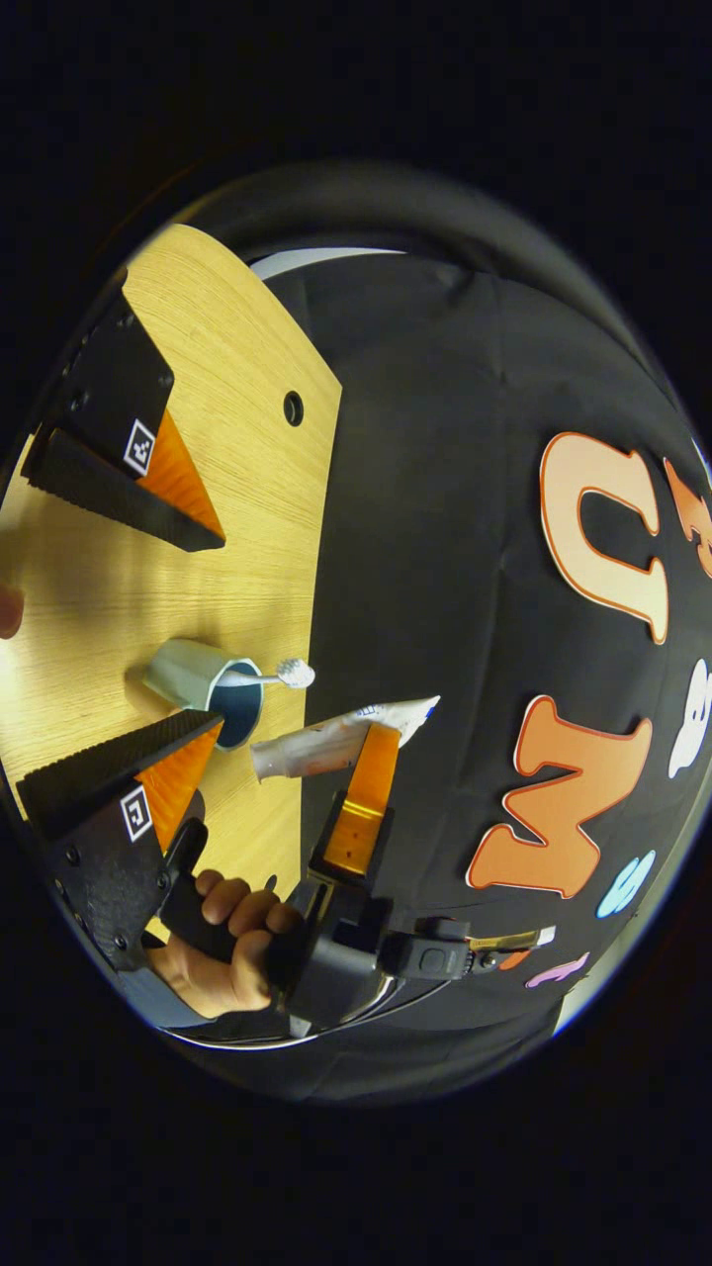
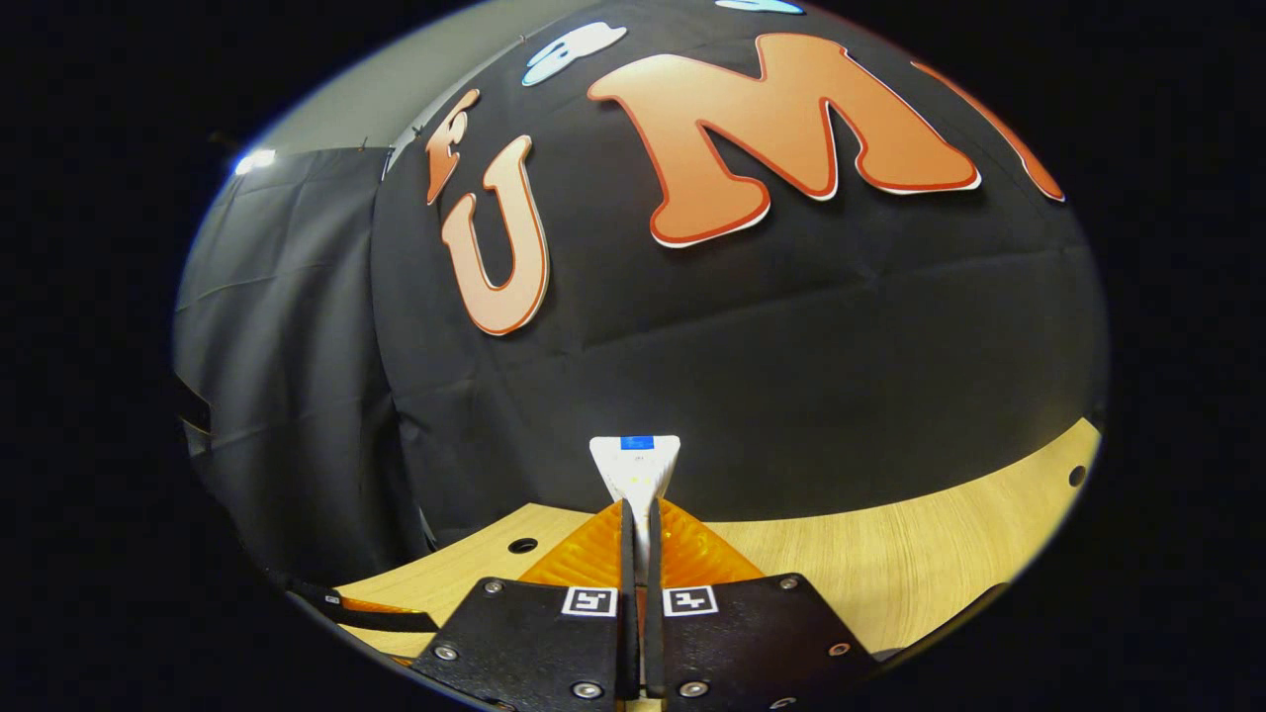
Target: Put the toothbrush and toothpaste on the desktop into the cup, then pick up the cup and place it on the coaster on the desktop.
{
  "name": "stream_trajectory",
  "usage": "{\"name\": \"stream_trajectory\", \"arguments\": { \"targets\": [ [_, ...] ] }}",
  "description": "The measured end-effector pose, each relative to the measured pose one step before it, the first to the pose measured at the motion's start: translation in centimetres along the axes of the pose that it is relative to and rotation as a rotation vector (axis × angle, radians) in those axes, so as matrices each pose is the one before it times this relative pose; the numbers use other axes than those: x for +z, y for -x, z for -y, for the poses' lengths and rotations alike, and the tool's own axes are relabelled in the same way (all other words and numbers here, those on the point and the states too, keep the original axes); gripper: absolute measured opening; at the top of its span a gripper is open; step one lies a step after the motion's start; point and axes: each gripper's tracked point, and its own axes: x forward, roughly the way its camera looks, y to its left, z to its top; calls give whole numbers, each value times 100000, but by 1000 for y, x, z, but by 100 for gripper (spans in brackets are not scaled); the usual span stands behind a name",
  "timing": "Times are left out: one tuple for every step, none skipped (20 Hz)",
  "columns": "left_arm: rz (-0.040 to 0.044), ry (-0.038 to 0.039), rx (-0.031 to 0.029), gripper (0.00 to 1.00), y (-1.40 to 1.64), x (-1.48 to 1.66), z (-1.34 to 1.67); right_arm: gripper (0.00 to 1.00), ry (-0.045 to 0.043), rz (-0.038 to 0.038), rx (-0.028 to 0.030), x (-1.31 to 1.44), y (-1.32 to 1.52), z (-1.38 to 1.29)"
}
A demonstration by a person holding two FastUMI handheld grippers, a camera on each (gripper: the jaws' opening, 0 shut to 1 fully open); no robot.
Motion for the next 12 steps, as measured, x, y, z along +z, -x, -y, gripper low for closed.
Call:
{"name": "stream_trajectory", "arguments": {
  "targets": [
    [-50,-249,475,98,273,-42,-255,2,202,229,-7,-230,-364,-59],
    [14,201,271,97,-221,20,-72,2,368,-58,-11,-305,-300,-58],
    [459,244,428,98,608,-293,-169,2,563,-321,-138,-409,-198,34],
    [278,198,117,98,144,69,-192,2,712,-20,-160,-347,-257,67],
    [292,394,286,98,148,-178,-240,2,417,-523,-722,-455,-176,196],
    [-305,170,9,97,-22,-87,-97,3,-53,-736,-580,-451,-244,199],
    [-170,-15,272,98,-104,-156,-107,3,-122,-403,-267,-405,-227,94],
    [-348,-541,185,98,-56,-219,-45,3,365,-569,90,-375,-160,-52],
    [-476,-764,778,98,112,-355,-41,2,743,-740,-284,-544,-240,9],
    [-215,-436,-40,97,-103,-157,24,4,966,-513,-215,-430,-168,-99],
    [-369,-386,166,97,-118,-133,120,4,533,-428,-74,-285,-135,-103],
    [-165,-523,227,98,86,-197,78,4,56,-848,20,-201,-107,-155]
  ]
}}
